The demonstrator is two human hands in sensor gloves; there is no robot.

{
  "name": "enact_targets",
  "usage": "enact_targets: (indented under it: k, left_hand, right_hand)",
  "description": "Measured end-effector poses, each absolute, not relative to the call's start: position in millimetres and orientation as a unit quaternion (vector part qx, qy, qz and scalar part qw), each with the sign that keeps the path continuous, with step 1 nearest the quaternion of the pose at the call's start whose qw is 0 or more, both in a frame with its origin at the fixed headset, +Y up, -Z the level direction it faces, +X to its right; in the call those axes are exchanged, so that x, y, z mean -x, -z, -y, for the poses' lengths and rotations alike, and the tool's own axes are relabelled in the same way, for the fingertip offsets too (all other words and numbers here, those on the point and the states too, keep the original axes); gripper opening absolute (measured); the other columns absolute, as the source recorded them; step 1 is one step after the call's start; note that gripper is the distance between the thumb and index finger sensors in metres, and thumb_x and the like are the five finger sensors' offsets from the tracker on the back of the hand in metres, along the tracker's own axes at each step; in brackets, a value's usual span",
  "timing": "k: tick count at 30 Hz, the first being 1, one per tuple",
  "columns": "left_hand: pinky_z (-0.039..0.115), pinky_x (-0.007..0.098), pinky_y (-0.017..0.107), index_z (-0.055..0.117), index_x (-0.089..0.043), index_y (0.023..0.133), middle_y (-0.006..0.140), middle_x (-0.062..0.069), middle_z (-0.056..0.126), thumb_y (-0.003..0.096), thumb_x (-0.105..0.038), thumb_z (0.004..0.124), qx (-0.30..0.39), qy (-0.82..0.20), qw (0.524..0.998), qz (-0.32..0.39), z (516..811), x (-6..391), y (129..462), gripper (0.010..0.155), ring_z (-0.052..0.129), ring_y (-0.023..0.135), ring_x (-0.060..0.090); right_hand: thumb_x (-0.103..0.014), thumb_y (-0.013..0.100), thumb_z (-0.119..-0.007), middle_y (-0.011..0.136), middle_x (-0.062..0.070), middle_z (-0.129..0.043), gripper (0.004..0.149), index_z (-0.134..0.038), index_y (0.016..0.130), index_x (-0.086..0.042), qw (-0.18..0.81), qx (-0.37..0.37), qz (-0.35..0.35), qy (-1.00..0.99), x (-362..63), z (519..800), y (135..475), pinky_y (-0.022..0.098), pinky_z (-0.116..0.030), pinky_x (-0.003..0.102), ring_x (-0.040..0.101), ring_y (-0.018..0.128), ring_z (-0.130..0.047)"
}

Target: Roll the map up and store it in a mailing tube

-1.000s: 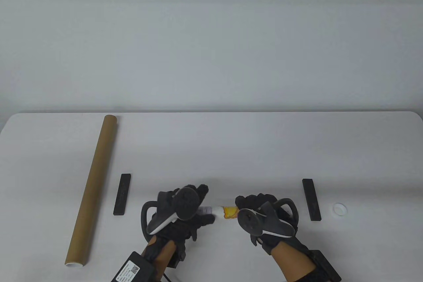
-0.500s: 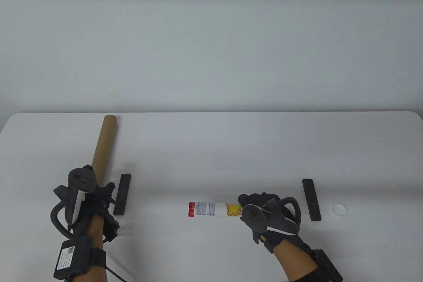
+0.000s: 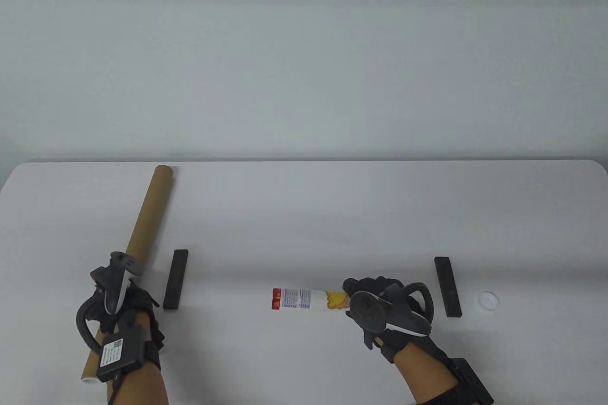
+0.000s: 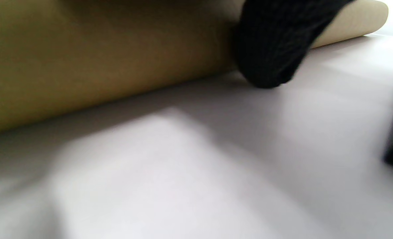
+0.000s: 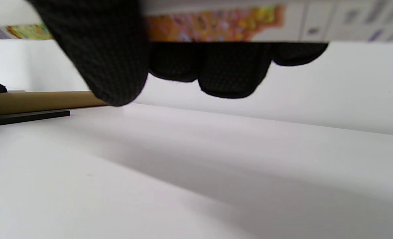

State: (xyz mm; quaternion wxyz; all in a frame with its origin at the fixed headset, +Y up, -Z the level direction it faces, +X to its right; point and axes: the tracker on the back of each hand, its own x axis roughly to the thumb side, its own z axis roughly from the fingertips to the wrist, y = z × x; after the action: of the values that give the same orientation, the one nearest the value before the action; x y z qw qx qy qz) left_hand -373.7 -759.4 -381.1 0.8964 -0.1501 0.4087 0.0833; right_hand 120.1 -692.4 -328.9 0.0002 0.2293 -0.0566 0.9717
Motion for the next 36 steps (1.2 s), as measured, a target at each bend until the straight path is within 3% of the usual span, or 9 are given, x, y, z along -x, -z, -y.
enact_targets:
  k: [3, 8, 13, 16, 18, 20, 23, 26, 36]
  left_hand:
    - [0.070, 0.054, 0.072, 0.037, -0.036, 0.108, 0.107, 0.001, 0.064, 0.0444, -0.045, 0.092, 0.128, -0.098, 0.898, -0.409, 752, 376, 378, 0.084, 0.083, 0.094, 0.030]
    - [0.069, 0.053, 0.073, 0.036, -0.037, 0.107, 0.107, 0.001, 0.062, 0.0422, -0.043, 0.095, 0.087, -0.111, 0.916, -0.376, 714, 371, 376, 0.088, 0.083, 0.093, 0.029]
    - [0.064, 0.050, 0.076, 0.032, -0.040, 0.107, 0.105, -0.003, 0.058, 0.0401, -0.040, 0.099, 0.008, -0.157, 0.950, -0.269, 668, 338, 370, 0.094, 0.078, 0.094, 0.023]
    - [0.064, 0.048, 0.077, 0.035, -0.047, 0.106, 0.103, -0.005, 0.062, 0.0386, -0.047, 0.100, -0.034, -0.176, 0.962, -0.205, 654, 308, 359, 0.094, 0.079, 0.091, 0.019]
    - [0.066, 0.048, 0.075, 0.047, -0.053, 0.104, 0.099, -0.005, 0.067, 0.0342, -0.063, 0.096, -0.066, -0.192, 0.964, -0.171, 652, 290, 350, 0.086, 0.083, 0.087, 0.018]
    - [0.067, 0.048, 0.074, 0.063, -0.050, 0.098, 0.098, -0.005, 0.071, 0.0317, -0.064, 0.097, -0.086, -0.214, 0.963, -0.138, 653, 275, 343, 0.076, 0.086, 0.085, 0.019]
    - [0.060, 0.053, 0.078, 0.064, -0.047, 0.097, 0.108, -0.008, 0.070, 0.0330, -0.058, 0.100, -0.085, -0.230, 0.964, -0.102, 659, 256, 336, 0.074, 0.079, 0.101, 0.030]
    - [0.057, 0.053, 0.079, 0.062, -0.044, 0.097, 0.097, -0.009, 0.079, 0.0331, -0.053, 0.103, -0.081, -0.209, 0.971, -0.080, 663, 248, 336, 0.076, 0.085, 0.095, 0.023]
    - [0.058, 0.050, 0.079, 0.068, -0.048, 0.093, 0.095, -0.009, 0.081, 0.0288, -0.059, 0.103, -0.099, -0.169, 0.979, -0.062, 669, 246, 333, 0.074, 0.087, 0.088, 0.019]
  right_hand:
    - [-0.039, 0.046, -0.095, 0.069, 0.003, -0.092, 0.058, -0.080, 0.095, -0.012, 0.009, -0.226, 0.058, -0.972, -123, 691, 329, 0.054, -0.076, 0.057, 0.030, 0.055, -0.099]
    - [-0.039, 0.046, -0.095, 0.069, 0.003, -0.092, 0.058, -0.080, 0.095, -0.012, 0.022, -0.222, 0.062, -0.973, -127, 687, 330, 0.054, -0.076, 0.057, 0.030, 0.055, -0.099]
    - [-0.039, 0.046, -0.095, 0.069, 0.003, -0.092, 0.058, -0.080, 0.095, -0.012, 0.044, -0.217, 0.067, -0.973, -131, 682, 331, 0.054, -0.076, 0.057, 0.030, 0.055, -0.099]
    - [-0.039, 0.046, -0.095, 0.069, 0.003, -0.092, 0.058, -0.080, 0.095, -0.012, 0.064, -0.215, 0.069, -0.972, -133, 677, 331, 0.054, -0.076, 0.057, 0.030, 0.055, -0.099]
    - [-0.039, 0.047, -0.095, 0.069, 0.003, -0.092, 0.057, -0.080, 0.095, -0.012, 0.093, -0.213, 0.072, -0.970, -135, 671, 331, 0.054, -0.076, 0.057, 0.030, 0.055, -0.099]
    - [-0.039, 0.047, -0.095, 0.069, 0.003, -0.092, 0.057, -0.080, 0.095, -0.012, 0.114, -0.210, 0.079, -0.968, -138, 665, 331, 0.054, -0.076, 0.057, 0.030, 0.055, -0.099]
    - [-0.038, 0.047, -0.095, 0.069, 0.003, -0.092, 0.057, -0.080, 0.095, -0.012, 0.152, -0.199, 0.100, -0.963, -148, 652, 330, 0.054, -0.076, 0.057, 0.030, 0.055, -0.099]
    - [-0.039, 0.047, -0.095, 0.069, 0.003, -0.092, 0.057, -0.080, 0.095, -0.012, 0.181, -0.185, 0.119, -0.959, -163, 640, 329, 0.054, -0.076, 0.057, 0.030, 0.055, -0.099]
    - [-0.038, 0.047, -0.095, 0.070, 0.004, -0.092, 0.056, -0.079, 0.095, -0.012, 0.257, -0.060, 0.157, -0.952, -260, 613, 335, 0.054, -0.075, 0.058, 0.031, 0.055, -0.098]
